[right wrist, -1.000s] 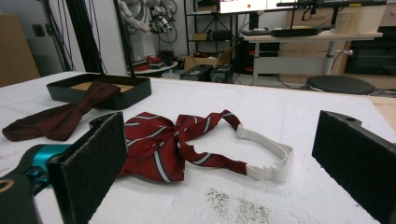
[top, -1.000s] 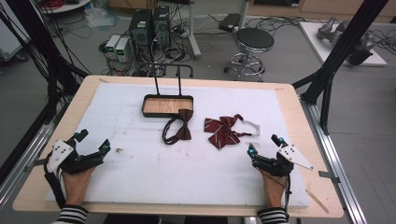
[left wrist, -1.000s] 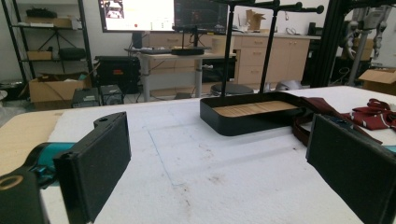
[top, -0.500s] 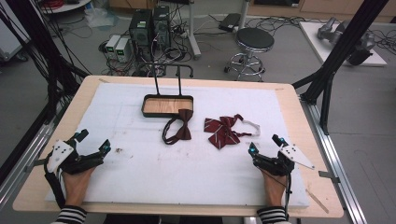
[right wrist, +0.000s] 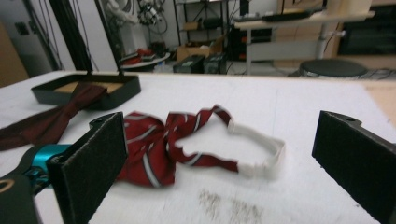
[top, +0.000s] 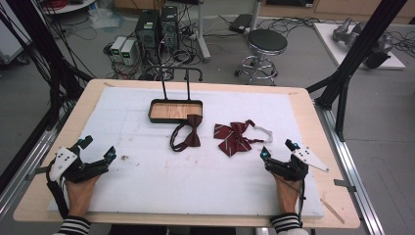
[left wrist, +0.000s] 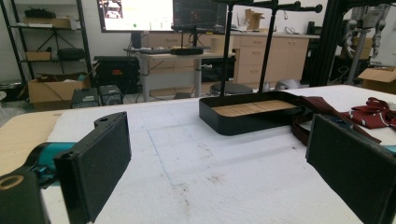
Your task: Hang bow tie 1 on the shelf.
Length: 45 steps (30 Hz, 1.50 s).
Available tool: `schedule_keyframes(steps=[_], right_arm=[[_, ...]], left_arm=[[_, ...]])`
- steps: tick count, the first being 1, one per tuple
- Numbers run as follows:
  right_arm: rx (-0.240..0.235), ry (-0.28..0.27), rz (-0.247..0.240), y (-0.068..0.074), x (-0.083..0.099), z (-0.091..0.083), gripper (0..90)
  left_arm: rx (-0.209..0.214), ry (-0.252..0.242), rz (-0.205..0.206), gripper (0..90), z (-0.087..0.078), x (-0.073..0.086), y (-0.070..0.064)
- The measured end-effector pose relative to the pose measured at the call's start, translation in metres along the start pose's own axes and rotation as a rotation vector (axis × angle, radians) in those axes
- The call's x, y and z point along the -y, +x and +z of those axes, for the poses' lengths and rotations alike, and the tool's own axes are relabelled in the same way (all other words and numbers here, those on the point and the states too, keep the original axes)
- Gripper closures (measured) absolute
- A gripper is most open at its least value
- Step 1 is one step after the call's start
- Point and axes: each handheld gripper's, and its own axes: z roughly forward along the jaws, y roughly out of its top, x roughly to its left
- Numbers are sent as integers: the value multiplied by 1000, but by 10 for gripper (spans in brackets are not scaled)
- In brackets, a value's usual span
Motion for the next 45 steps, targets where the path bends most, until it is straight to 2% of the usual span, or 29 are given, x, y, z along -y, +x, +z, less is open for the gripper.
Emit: schedule_keyframes(steps=[5, 15, 30, 33, 35, 38, 42, 43, 45], right_arm=[[10, 9, -3, 1, -17, 5, 28], [-11, 11, -31, 9, -47, 20, 28], [-19, 78, -53, 21, -83, 48, 29], [-24, 103, -70, 26, -92, 56, 29], [-25, 125, -104, 33, -100, 65, 29], [-28, 152, -128, 38, -106, 74, 29], [-31, 188, -131, 43, -109, 83, 29], [-33, 237, -129, 45, -110, 91, 29], [-34, 288, -131, 48, -111, 98, 29]], left_arm=[[-1, 0, 0, 72, 0, 0, 0], [-3, -2, 2, 72, 0, 0, 0], [-6, -2, -1, 72, 0, 0, 0], [-6, 0, -1, 71, 0, 0, 0], [-7, -1, -1, 72, 0, 0, 0], [-6, -1, -1, 71, 0, 0, 0], [-7, -1, 0, 71, 0, 0, 0], [-6, -3, -2, 71, 0, 0, 0], [-7, -1, -1, 72, 0, 0, 0]])
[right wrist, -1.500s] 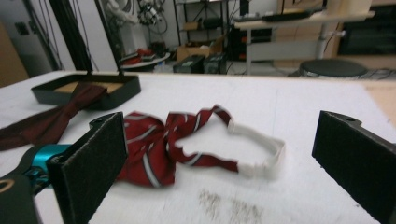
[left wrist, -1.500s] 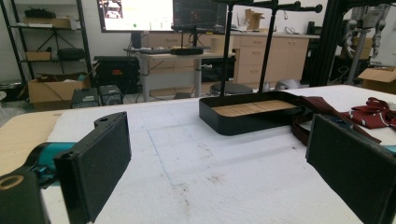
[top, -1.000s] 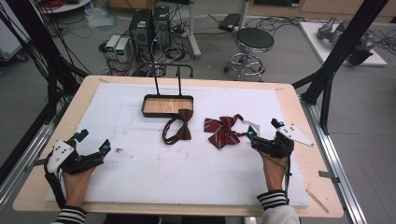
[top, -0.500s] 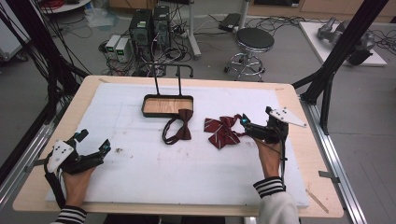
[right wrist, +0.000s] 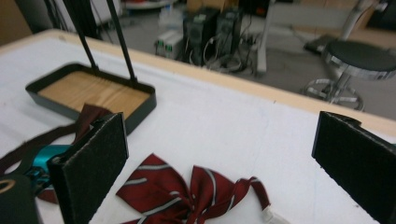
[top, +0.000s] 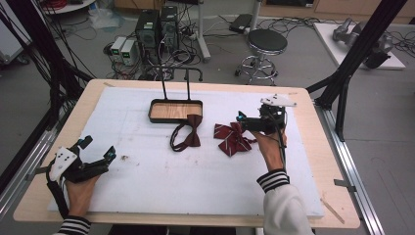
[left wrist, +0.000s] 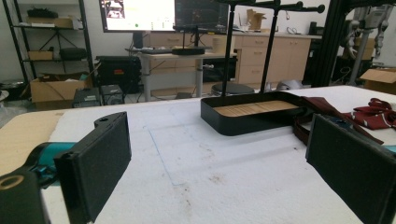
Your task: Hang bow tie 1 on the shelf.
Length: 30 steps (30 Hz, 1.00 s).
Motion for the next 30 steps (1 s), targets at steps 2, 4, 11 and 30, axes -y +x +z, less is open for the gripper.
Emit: schedule_keyframes(steps=[2, 4, 11, 30], right_arm=[[-3, 23, -7, 1, -2, 4, 29], [2, 44, -15, 3, -5, 10, 29], [-18, 220, 24, 7, 3, 33, 30], [-55, 576, 38, 13, 13, 74, 109]], left_arm=[[0, 0, -1, 72, 0, 0, 0], [0, 0, 1, 71, 0, 0, 0], [1, -1, 0, 72, 0, 0, 0], [2, -2, -1, 72, 0, 0, 0]])
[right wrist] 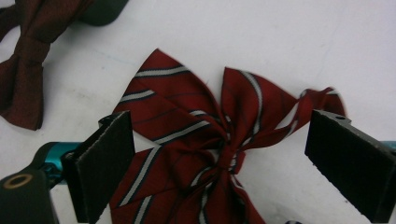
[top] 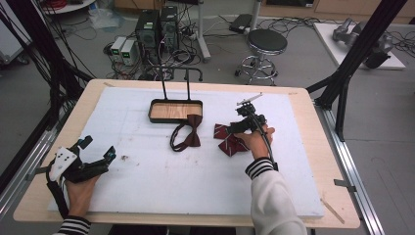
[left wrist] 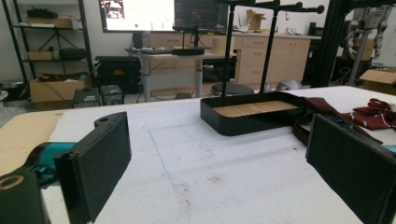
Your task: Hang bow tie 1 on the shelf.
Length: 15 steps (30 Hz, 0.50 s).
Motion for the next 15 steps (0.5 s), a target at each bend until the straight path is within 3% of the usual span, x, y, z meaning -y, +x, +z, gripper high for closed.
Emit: schedule_keyframes(steps=[1, 4, 7, 15], right_arm=[[-20, 7, 4, 0, -1, 1, 187], [-41, 38, 22, -2, -1, 6, 199], [-10, 75, 33, -7, 1, 9, 207], [-2, 108, 59, -12, 3, 12, 256]], left_arm=[[1, 1, 0, 72, 0, 0, 0], [2, 0, 2, 72, 0, 0, 0], [0, -1, 1, 72, 0, 0, 0], [2, 1, 4, 71, 0, 0, 0]])
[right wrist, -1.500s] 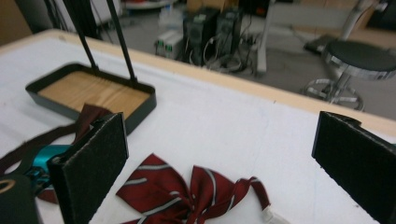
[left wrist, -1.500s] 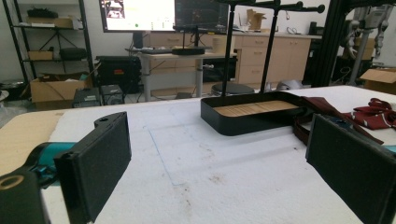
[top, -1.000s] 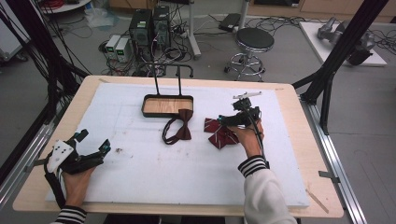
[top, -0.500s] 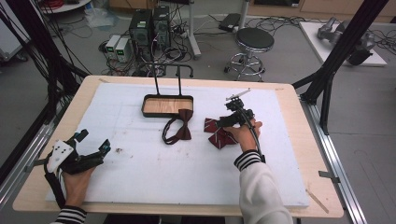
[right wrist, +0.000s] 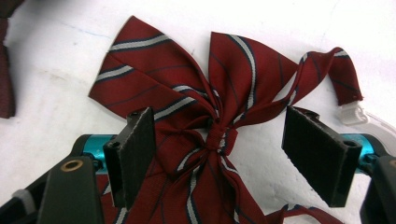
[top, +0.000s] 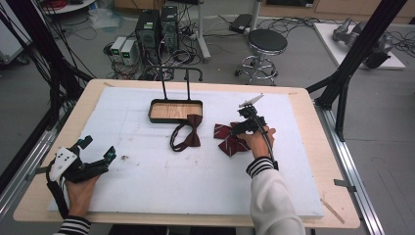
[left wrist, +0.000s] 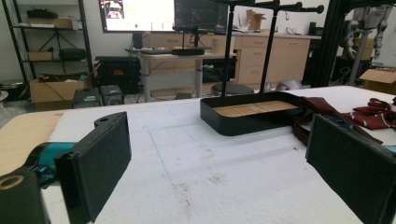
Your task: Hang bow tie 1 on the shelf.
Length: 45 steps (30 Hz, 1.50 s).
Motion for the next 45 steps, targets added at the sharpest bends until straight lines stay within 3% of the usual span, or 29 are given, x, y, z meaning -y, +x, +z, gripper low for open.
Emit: schedule_keyframes(steps=[9, 19, 24, 30, 37, 45], right_arm=[[-1, 34, 19, 3, -1, 8, 304], [11, 67, 22, 3, -1, 14, 451], [44, 71, 4, 4, -1, 15, 540], [36, 76, 13, 1, -1, 14, 617], [39, 89, -10, 1, 0, 13, 725], [42, 95, -46, 2, -1, 13, 759]], left_arm=[[2, -1, 3, 71, 0, 0, 0], [1, -2, 1, 72, 0, 0, 0], [0, -2, -2, 71, 0, 0, 0], [0, -1, 1, 72, 0, 0, 0], [0, -1, 0, 72, 0, 0, 0], [-1, -3, -1, 72, 0, 0, 0]])
